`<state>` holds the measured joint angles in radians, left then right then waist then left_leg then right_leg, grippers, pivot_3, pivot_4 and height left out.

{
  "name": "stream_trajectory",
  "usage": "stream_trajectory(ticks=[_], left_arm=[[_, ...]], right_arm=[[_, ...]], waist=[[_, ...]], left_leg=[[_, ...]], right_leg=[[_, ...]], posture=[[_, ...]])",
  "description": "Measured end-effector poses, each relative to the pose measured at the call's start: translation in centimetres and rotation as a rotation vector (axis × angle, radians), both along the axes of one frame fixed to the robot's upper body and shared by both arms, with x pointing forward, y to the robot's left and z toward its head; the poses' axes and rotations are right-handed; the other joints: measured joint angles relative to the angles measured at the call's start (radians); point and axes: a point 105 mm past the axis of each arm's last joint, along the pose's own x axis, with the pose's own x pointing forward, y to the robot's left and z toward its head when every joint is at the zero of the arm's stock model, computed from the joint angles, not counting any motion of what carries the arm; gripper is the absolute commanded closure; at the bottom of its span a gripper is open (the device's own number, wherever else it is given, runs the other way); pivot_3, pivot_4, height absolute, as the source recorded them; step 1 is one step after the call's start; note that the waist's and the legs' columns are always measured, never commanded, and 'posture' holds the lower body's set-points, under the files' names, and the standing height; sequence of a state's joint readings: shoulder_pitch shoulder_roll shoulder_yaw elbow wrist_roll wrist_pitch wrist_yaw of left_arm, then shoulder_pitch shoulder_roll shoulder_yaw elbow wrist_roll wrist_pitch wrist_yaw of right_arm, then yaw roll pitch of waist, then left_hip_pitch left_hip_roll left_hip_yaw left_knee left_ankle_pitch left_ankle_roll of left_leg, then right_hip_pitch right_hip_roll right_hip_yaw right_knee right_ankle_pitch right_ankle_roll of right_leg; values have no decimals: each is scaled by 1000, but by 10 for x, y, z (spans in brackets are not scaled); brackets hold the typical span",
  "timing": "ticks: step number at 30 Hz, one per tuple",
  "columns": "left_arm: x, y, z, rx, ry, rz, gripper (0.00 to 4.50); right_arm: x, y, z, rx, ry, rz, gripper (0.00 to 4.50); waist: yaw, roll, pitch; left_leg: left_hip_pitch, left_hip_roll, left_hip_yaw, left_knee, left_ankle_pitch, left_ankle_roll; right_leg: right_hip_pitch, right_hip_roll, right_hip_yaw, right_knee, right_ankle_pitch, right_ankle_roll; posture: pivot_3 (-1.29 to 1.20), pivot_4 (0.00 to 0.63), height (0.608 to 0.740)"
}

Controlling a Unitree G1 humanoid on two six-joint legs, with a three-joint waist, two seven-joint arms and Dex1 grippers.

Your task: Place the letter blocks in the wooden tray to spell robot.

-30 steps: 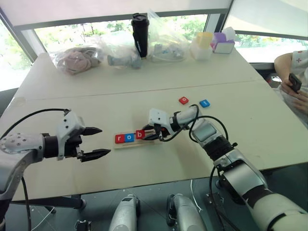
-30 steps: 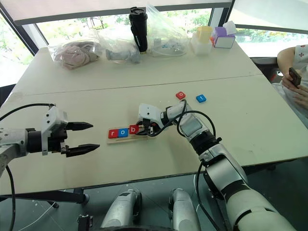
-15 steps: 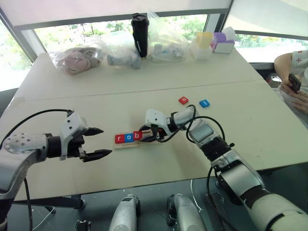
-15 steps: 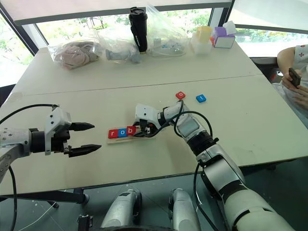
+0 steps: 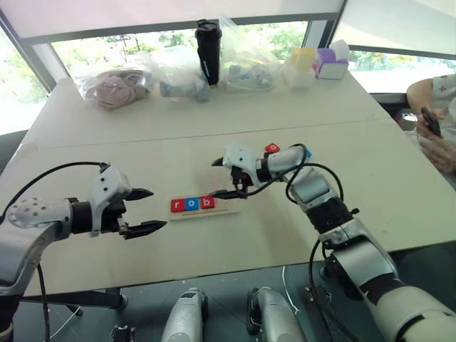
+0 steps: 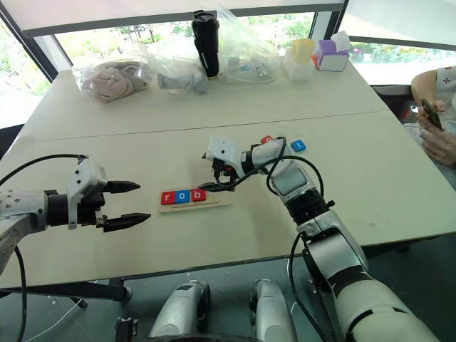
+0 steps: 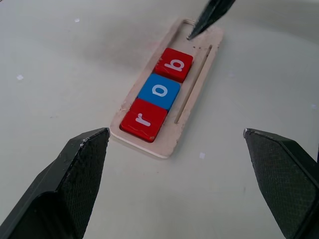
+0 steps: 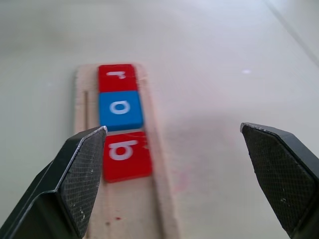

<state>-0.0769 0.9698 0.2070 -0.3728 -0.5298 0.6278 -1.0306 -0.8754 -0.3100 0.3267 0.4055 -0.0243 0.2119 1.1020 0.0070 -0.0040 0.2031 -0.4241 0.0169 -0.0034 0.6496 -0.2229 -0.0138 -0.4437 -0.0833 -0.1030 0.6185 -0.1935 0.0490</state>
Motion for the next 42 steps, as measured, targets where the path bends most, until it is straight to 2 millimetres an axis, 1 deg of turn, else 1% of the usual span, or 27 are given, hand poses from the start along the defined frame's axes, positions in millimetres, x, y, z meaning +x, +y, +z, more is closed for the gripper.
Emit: stream_trajectory(ticks=[2,6,8,11,13,15,16,17,18,20,24,26,30,33,34,35,38,42], left_arm=[[0,0,0,2,-4,0,0],[2,0,-2,7,-1,-3,0],[3,-2,0,6,-6,-8,0],[3,-3,0,-8,-10,-9,0],[3,-6,-2,-26,-7,-12,0],[3,-7,-2,-31,-6,-15,0],[4,-8,-1,-32,-8,-16,0],[4,-8,-1,-32,-11,-16,0],[4,-8,0,-32,-13,-18,0],[5,-9,0,-32,-14,-21,0],[6,-9,1,-32,-16,-22,0],[6,-9,1,-33,-18,-21,0],[8,-10,3,-31,-33,-25,0],[8,-10,3,-30,-36,-24,0],[8,-10,3,-30,-36,-24,0],[8,-10,3,-30,-36,-24,0],[8,-10,1,-33,-33,-20,0],[8,-10,-1,-35,-30,-13,0]], right_arm=[[1,-6,-3,-2,-6,-24,45],[2,-10,-17,-21,-7,-54,45],[10,-16,-18,-19,-33,-110,45],[36,-42,-8,73,-59,-315,45],[52,-61,8,164,-69,-449,45],[63,-78,24,238,-79,-547,45],[67,-87,28,261,-79,-589,45],[70,-94,28,277,-68,-629,45],[72,-100,25,284,-50,-667,45],[77,-114,8,269,5,-750,45],[82,-132,-13,269,94,-875,45],[86,-135,-17,288,127,-919,45],[91,-134,-23,300,155,-965,45],[93,-132,-25,301,158,-973,849],[93,-131,-27,299,160,-971,1328],[93,-130,-29,296,168,-966,1904],[91,-123,-32,290,174,-927,3334],[91,-118,-33,269,156,-902,3344]], waist=[[-1,0,0],[-3,0,0],[-3,0,0],[0,0,0],[1,0,0],[0,0,0],[0,0,0],[0,0,0],[-1,0,0],[-3,0,0],[-12,0,0],[-19,0,0],[-27,0,0],[-25,0,0],[-25,0,0],[-25,0,0],[-24,0,0],[-23,0,0]], left_leg=[[0,0,0,0,0,0],[0,0,0,0,0,0],[0,0,0,0,0,0],[0,0,0,0,0,0],[0,0,1,0,0,0],[0,0,1,0,0,0],[0,0,1,-1,0,0],[0,0,1,-1,0,0],[0,0,1,-1,0,0],[0,0,1,-1,0,0],[0,0,1,-1,0,0],[0,0,1,-1,0,0],[1,0,1,-2,0,0],[1,0,1,-2,0,0],[1,0,1,-2,0,0],[1,0,1,-2,0,0],[1,0,1,-2,1,0],[1,0,1,-1,0,0]], right_leg=[[0,0,0,0,0,0],[0,0,0,0,0,0],[0,0,0,0,0,0],[0,0,1,0,0,-1],[0,0,1,0,1,-1],[0,0,1,0,1,0],[0,0,1,0,1,0],[0,0,1,0,1,0],[0,0,1,0,1,0],[0,0,1,0,1,0],[0,0,2,0,2,1],[0,0,2,0,2,2],[0,1,2,0,2,2],[0,1,3,0,2,2],[0,1,3,0,2,2],[0,1,3,0,2,2],[0,1,3,0,2,2],[0,1,3,1,2,2]], posture=[[0,150,740],[0,150,740],[0,150,740],[0,150,740],[0,150,740],[0,150,740],[0,150,740],[0,150,740],[0,150,740],[0,150,740],[0,150,740],[0,150,740],[0,150,740],[0,150,740],[0,150,740],[0,150,740],[0,150,740],[0,150,740]])
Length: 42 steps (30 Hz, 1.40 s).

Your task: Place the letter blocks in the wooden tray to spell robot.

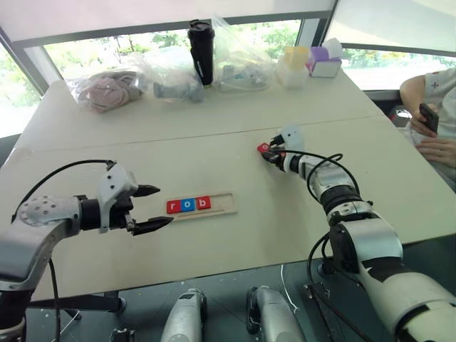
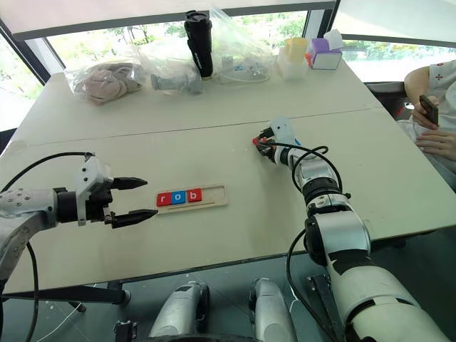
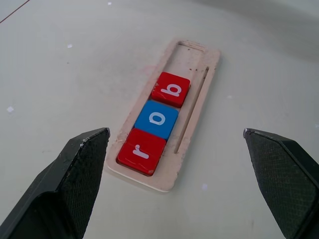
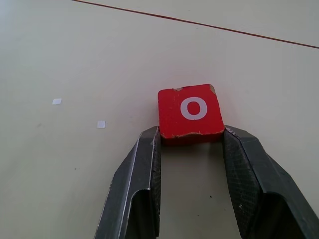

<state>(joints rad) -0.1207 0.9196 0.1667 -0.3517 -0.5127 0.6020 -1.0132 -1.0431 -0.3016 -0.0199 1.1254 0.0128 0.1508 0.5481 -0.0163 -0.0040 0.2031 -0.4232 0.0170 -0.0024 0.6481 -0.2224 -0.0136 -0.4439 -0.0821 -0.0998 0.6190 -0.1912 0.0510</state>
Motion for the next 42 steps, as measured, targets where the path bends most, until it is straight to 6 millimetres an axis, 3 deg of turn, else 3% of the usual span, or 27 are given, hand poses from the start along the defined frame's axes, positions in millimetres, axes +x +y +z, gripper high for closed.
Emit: stream_trajectory(ticks=[7,12,15,17,20,23,26,32,33,37,42], left_arm=[[0,-1,-2,1,2,2,0],[-4,1,-8,2,24,11,0],[-5,1,-7,3,20,12,0],[-4,1,-7,2,18,13,0],[-3,0,-5,0,11,6,0],[0,-3,-4,-2,18,-18,0],[2,-4,-5,-5,29,-28,0],[6,-7,-8,1,31,-45,0],[6,-7,-8,2,32,-45,0],[7,-7,-8,2,27,-45,0],[7,-7,-9,-2,27,-44,0]], right_arm=[[1,-1,1,-16,-10,-6,3344],[-10,-11,28,7,-91,-18,3344],[-42,-23,38,87,-96,-117,3344],[-77,-29,28,174,-14,-240,3344],[-119,-21,8,254,164,-349,3344],[-145,-7,10,262,247,-354,3344],[-155,-1,13,265,256,-363,3344],[-172,19,-7,208,325,-250,287],[-173,19,-7,191,324,-226,37],[-175,-3,3,15,293,-128,37],[-173,-35,48,-242,122,143,37]], waist=[[0,0,0],[7,0,0],[15,0,0],[24,0,-1],[22,1,-1],[23,2,-1],[23,3,-1],[20,3,-1],[20,3,-1],[22,2,-1],[26,0,0]], left_leg=[[0,0,0,0,0,0],[0,0,0,0,0,0],[-1,1,-1,-1,0,0],[0,1,0,-2,0,0],[0,4,0,0,0,0],[1,10,0,1,0,-1],[0,13,1,1,-1,-2],[-4,14,8,-1,-1,-1],[-5,13,10,-1,0,-1],[-5,11,17,-1,0,-1],[-4,12,20,0,-1,-1]], right_leg=[[0,0,0,0,0,0],[0,0,1,0,0,0],[-1,0,1,0,0,0],[-1,0,1,1,-1,1],[-2,1,1,1,-1,-6],[-2,3,0,-1,1,-10],[-2,5,-2,-5,3,-13],[-8,4,-1,-6,3,-13],[-8,4,0,-5,3,-12],[-10,3,4,-5,2,-11],[-10,3,5,-7,2,-11]], posture=[[0,150,740],[0,150,740],[0,150,740],[0,150,740],[0,150,740],[0,150,740],[0,150,740],[0,150,740],[0,150,740],[0,150,740],[0,150,740]])
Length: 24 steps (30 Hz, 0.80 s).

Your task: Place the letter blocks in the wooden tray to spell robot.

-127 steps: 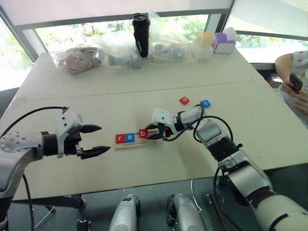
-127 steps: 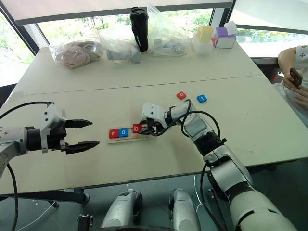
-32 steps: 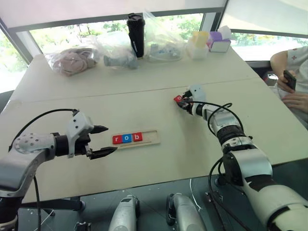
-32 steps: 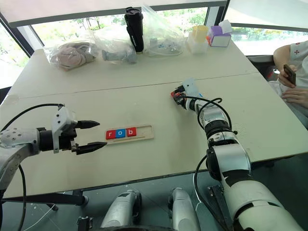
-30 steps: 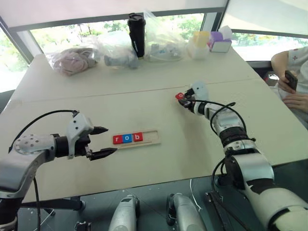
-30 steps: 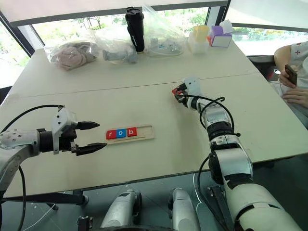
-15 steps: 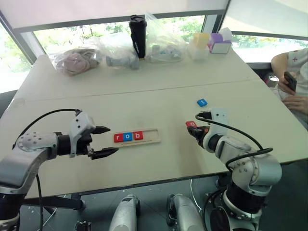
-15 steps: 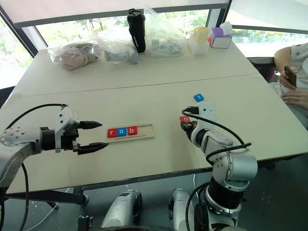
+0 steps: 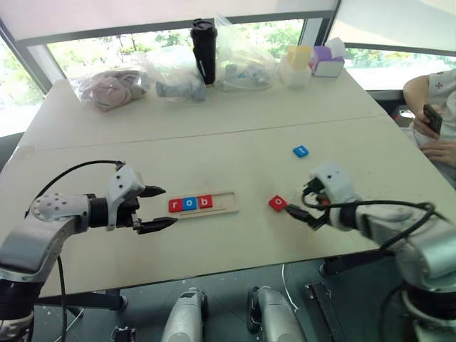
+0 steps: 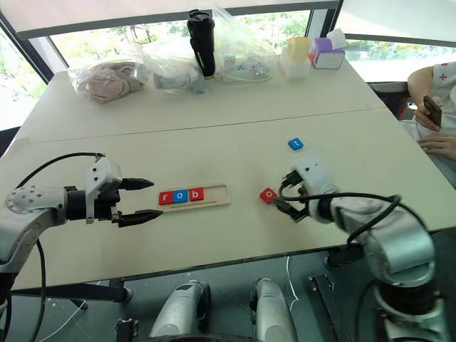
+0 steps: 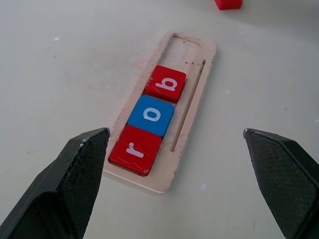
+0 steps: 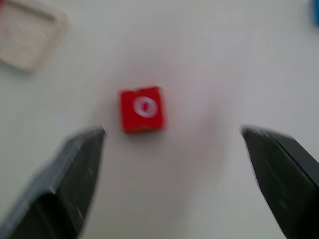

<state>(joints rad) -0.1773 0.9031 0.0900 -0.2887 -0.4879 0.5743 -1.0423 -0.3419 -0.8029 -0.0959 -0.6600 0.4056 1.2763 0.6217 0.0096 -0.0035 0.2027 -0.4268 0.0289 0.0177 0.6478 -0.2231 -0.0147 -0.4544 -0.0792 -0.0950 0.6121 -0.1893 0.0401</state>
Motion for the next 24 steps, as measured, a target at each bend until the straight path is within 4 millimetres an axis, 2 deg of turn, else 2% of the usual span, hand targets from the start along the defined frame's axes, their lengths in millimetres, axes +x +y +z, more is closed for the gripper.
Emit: stream_trajectory(ticks=[3,6,9,13,17,21,24], left_arm=[[0,0,0,1,1,2,0],[0,0,0,1,-2,4,0],[0,0,-1,2,-3,8,0],[-5,0,-4,15,-1,11,0],[-9,5,-7,25,14,31,0],[-8,8,-4,30,1,45,0],[-8,8,-3,30,0,45,0]], right_arm=[[-5,-4,4,-107,-48,264,37],[-3,-3,-9,-108,-31,408,37],[3,-2,-19,-104,-2,466,37],[19,17,-25,-4,0,404,37],[28,26,-43,106,88,217,37],[22,39,-50,176,153,123,37],[18,37,-53,166,167,67,37]], waist=[[1,-3,0],[-5,-4,0],[-5,-4,0],[-3,-5,0],[7,-5,0],[5,-5,0],[5,-5,0]], left_leg=[[1,0,0,-1,0,0],[1,1,2,-1,0,0],[0,1,3,0,0,0],[0,2,4,0,0,0],[-1,2,4,0,0,0],[-1,2,4,1,0,0],[-1,2,5,1,0,0]], right_leg=[[0,1,0,0,0,0],[-1,1,0,0,0,0],[-3,1,1,1,0,0],[-4,1,1,3,1,-1],[-5,1,1,4,1,-1],[-4,0,2,4,2,-1],[-4,0,2,3,2,-1]], posture=[[0,150,740],[0,150,740],[0,150,740],[0,150,740],[0,150,740],[0,150,740],[0,150,740]])
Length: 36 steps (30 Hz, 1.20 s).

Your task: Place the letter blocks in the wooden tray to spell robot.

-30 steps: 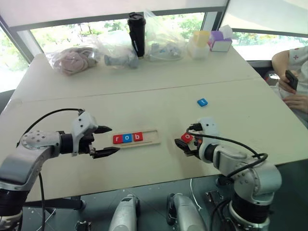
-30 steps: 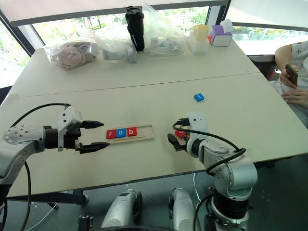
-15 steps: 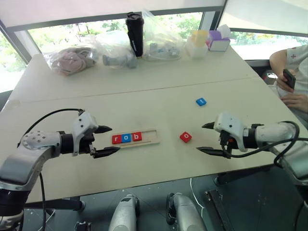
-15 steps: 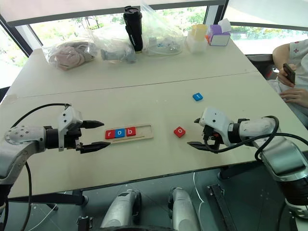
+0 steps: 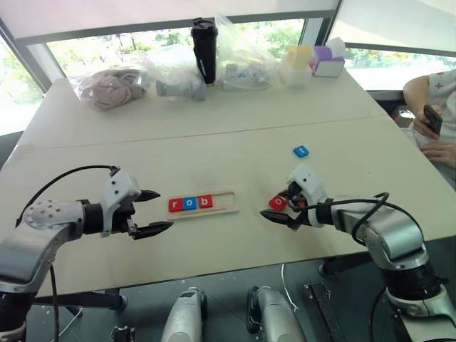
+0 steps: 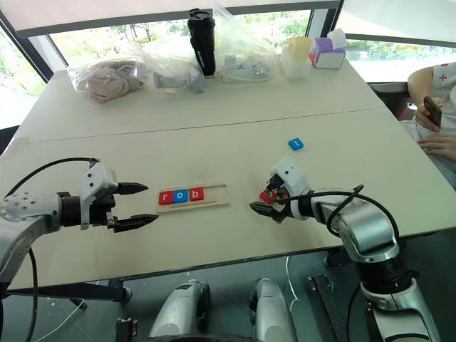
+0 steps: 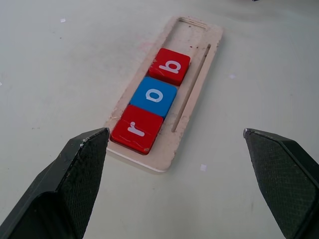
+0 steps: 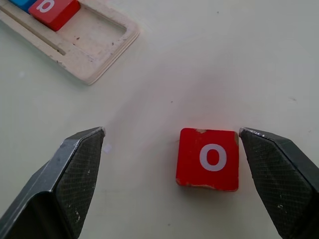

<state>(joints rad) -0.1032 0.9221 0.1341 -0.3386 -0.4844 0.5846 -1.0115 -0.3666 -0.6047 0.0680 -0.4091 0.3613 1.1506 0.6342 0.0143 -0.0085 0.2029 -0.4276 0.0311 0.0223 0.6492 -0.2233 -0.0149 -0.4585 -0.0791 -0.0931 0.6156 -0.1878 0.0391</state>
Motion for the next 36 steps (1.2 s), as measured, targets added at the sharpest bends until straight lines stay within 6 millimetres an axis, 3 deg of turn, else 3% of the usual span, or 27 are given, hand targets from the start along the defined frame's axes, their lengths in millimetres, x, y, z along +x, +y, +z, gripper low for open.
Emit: stream_trajectory(ticks=[7,10,15,20,22,25,27,30,34,36], left_arm=[[6,-3,9,1,-31,-17,0],[7,-3,7,7,-25,-18,0],[6,-4,4,12,-14,-30,0],[4,-5,2,9,-3,-41,0],[3,-4,3,7,-3,-44,0],[1,-6,5,1,2,-64,0],[-2,-3,5,25,16,-81,0],[-6,4,5,79,28,-95,0],[-7,5,7,81,20,-93,0],[-7,7,8,82,13,-82,0]], right_arm=[[-4,-1,-4,-22,7,-66,37],[-4,-2,-5,-29,2,-80,832],[-3,-2,-6,-40,-4,-87,3356],[4,-3,-4,-60,-40,-65,3341],[14,-2,8,-71,-111,-9,3341],[19,19,48,-47,-305,217,3341],[9,43,59,-56,-354,435,3341],[7,70,47,-123,-358,664,3341],[20,93,33,-95,-330,765,3341],[26,94,29,-102,-319,784,3341]], waist=[[-1,0,0],[-2,0,0],[-2,0,0],[-2,0,0],[-3,0,0],[-5,0,0],[-6,0,0],[-10,0,0],[-9,0,0],[-3,0,0]], left_leg=[[0,0,0,-1,0,0],[0,0,0,0,0,0],[0,0,0,0,0,0],[0,0,0,0,0,0],[0,0,0,0,0,0],[1,0,0,-1,0,0],[1,1,0,-1,0,0],[1,1,0,-1,0,0],[1,1,0,0,0,0],[1,1,0,0,0,0]], right_leg=[[0,1,0,0,0,0],[0,1,0,0,0,0],[0,1,0,0,0,0],[0,1,0,0,0,0],[0,1,0,0,0,0],[0,2,0,0,0,0],[-1,3,0,0,0,0],[-1,3,0,0,0,0],[-1,3,0,1,1,-1],[0,3,1,1,1,-1]], posture=[[0,150,740],[0,150,740],[0,150,740],[0,150,740],[0,150,740],[0,150,740],[0,150,740],[0,150,740],[0,150,740],[0,150,740]])
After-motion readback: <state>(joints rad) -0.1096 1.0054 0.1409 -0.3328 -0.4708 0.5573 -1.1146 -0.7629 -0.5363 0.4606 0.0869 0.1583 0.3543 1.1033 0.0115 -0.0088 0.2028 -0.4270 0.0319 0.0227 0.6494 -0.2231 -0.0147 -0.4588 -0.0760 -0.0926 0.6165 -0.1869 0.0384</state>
